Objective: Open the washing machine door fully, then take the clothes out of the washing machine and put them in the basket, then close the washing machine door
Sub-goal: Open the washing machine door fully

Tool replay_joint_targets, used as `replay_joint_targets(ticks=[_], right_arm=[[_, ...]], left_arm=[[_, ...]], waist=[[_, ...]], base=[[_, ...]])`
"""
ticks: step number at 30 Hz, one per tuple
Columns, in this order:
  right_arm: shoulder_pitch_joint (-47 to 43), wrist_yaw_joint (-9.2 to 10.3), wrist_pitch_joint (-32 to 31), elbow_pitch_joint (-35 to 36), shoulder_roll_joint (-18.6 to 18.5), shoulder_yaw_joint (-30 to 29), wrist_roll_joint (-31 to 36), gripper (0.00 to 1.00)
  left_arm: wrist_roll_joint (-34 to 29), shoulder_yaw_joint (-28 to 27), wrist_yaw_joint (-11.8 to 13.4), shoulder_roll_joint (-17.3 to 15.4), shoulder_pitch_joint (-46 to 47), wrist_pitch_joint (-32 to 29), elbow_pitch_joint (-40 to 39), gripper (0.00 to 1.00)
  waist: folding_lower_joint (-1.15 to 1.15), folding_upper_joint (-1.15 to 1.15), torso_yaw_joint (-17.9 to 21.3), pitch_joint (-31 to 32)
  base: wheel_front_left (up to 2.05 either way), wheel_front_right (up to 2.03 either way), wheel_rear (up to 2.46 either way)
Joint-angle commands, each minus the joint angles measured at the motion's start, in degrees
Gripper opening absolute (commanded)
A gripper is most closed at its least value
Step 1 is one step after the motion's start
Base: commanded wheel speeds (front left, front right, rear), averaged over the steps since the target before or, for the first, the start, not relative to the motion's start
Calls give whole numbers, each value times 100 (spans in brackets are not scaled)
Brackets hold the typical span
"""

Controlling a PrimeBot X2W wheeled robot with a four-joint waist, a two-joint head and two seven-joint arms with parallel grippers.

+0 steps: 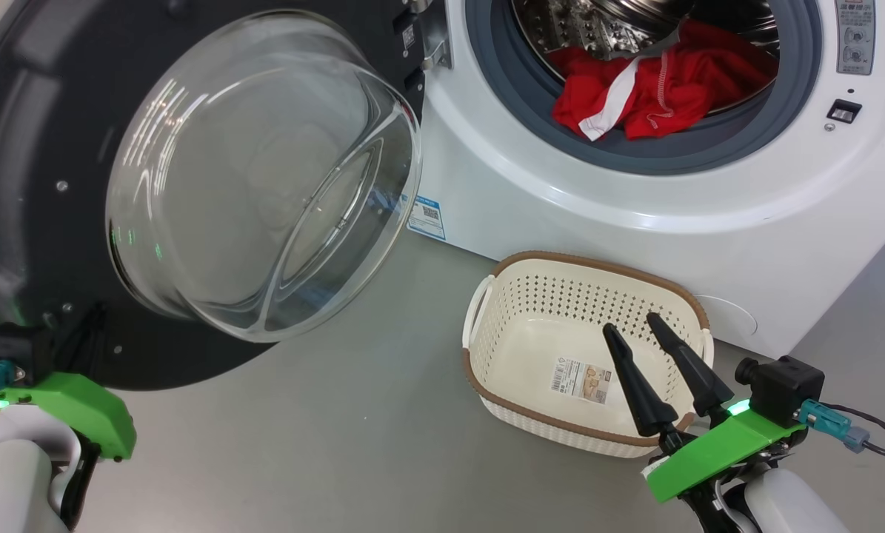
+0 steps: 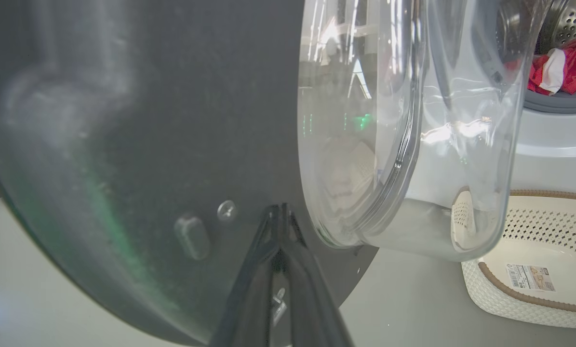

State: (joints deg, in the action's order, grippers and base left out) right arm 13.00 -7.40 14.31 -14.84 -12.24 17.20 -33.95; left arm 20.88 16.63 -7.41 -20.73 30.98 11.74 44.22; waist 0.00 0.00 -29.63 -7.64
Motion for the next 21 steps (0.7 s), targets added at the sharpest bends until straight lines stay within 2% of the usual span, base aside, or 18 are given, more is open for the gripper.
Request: replay_joint_targets(ticks=[1, 13, 21], right_arm=[[100, -9, 69, 127, 17, 78, 15, 100], [75, -9, 69, 98, 30, 79, -9, 100], [13, -9, 69, 82, 76, 74, -25, 100]], left_arm=[[75, -197, -4, -365, 267, 90, -14, 0], [303, -41, -7, -326, 35, 283, -90, 0], [388, -150, 83, -264, -444, 319, -545, 0]], waist=[[0, 0, 1, 10], [0, 0, 65, 122], [0, 0, 204, 325]], base=[[0, 0, 0], [0, 0, 0], [0, 0, 0]])
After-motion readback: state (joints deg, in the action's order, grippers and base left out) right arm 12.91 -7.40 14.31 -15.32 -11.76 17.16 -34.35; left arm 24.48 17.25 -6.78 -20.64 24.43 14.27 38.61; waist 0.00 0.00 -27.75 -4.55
